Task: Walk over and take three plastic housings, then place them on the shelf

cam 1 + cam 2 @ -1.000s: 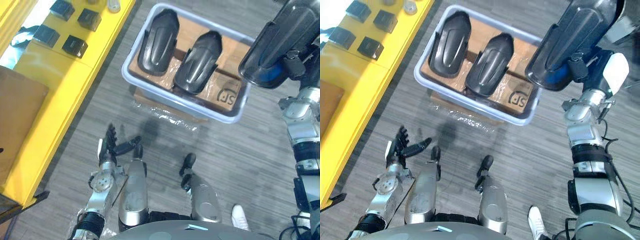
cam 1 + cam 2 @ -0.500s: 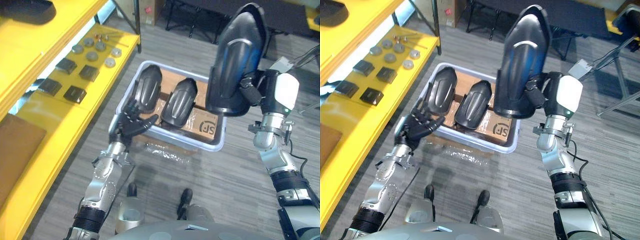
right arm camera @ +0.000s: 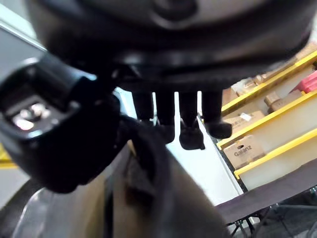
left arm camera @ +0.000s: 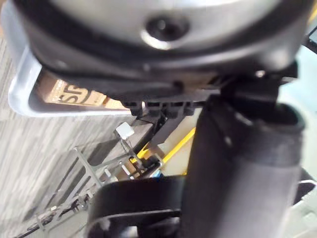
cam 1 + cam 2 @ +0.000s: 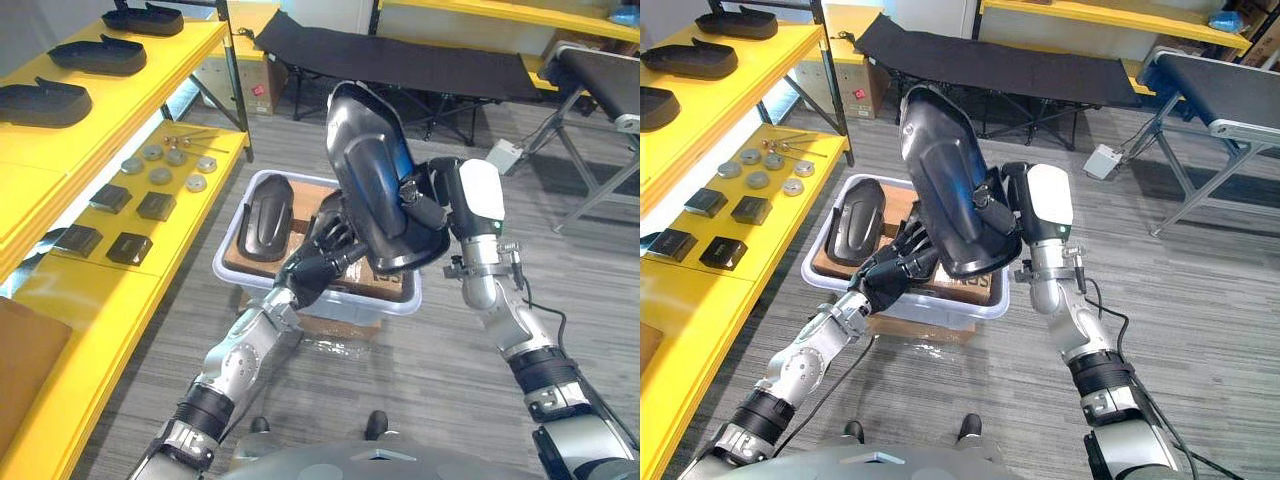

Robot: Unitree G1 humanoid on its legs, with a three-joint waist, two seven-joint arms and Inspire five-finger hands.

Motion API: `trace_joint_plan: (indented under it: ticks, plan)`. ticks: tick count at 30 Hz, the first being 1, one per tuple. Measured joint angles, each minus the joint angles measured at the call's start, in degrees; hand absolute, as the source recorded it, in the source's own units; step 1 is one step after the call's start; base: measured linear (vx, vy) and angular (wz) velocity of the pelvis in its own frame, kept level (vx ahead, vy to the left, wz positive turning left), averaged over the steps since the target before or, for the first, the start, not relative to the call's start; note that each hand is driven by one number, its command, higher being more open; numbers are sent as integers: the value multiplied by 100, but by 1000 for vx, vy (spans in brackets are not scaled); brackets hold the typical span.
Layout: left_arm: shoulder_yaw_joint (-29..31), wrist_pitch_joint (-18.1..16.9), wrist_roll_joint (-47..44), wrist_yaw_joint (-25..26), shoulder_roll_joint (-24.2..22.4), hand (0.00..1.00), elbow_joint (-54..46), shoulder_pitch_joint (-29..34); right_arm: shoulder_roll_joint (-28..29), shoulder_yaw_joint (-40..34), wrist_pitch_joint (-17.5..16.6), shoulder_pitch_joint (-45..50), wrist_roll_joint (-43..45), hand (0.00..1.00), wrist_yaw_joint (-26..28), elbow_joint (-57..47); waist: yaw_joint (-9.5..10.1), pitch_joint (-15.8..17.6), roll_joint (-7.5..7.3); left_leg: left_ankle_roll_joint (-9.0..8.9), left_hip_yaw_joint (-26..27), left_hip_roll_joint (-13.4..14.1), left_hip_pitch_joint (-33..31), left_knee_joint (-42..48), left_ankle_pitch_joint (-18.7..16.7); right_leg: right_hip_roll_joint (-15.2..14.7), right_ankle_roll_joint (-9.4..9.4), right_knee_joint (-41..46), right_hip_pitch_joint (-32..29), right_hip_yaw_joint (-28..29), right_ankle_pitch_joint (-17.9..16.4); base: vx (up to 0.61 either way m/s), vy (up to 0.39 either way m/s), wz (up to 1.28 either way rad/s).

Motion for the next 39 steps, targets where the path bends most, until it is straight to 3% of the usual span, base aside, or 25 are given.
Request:
trace_joint_plan:
  ticks: [7,11,12,23,28,37,38,39]
  plan:
    - [-93,-42,-26,20,-94,100,21,-300,331,346,-123,18,-4,0,160,292,5,-150,27,7,-32,-31,79,-220,142,5,11,-102,40,-47,41,-4,-6,3]
    - [-93,-57,-30,316,-205,100,21,-334,486,445,-166,26,-2,0,162,298,9,-159,24,14,-59,-58,91,-218,152,-10,9,-120,78,-74,55,-7,-4,4]
    - [-93,-57,-42,361,-210,0,20,-335,512,445,-171,27,-1,0,162,298,11,-160,22,14,-59,-69,91,-216,152,-10,9,-120,79,-74,55,0,0,0]
    - [-115,-67,-245,1178,-275,0,21,-333,801,507,-153,156,53,0,128,392,28,-196,-30,14,-91,-43,90,-216,160,-6,8,-122,111,-117,55,-12,-4,1]
    - [-181,-277,-246,1636,-365,0,229,-310,940,690,-154,215,40,0,-21,384,37,-218,-60,14,-110,-42,90,-215,164,-3,7,-124,110,-129,56,-2,-3,2]
    - [-275,-548,-232,1925,-511,0,228,-295,1073,597,-104,234,45,0,-32,384,30,-280,-154,14,-117,-41,95,-216,165,-5,7,-124,116,-131,56,-1,-1,0]
    - [-275,-566,-232,1933,-527,0,228,-286,1077,597,-104,236,44,100,-35,384,29,-280,-154,14,-117,-40,96,-217,166,-4,7,-124,116,-131,56,0,0,0]
    - [-276,-622,-205,1957,-572,0,228,-263,1100,592,-105,248,46,100,-52,384,23,-280,-154,13,-112,-37,102,-222,166,-1,7,-124,116,-129,55,0,0,0]
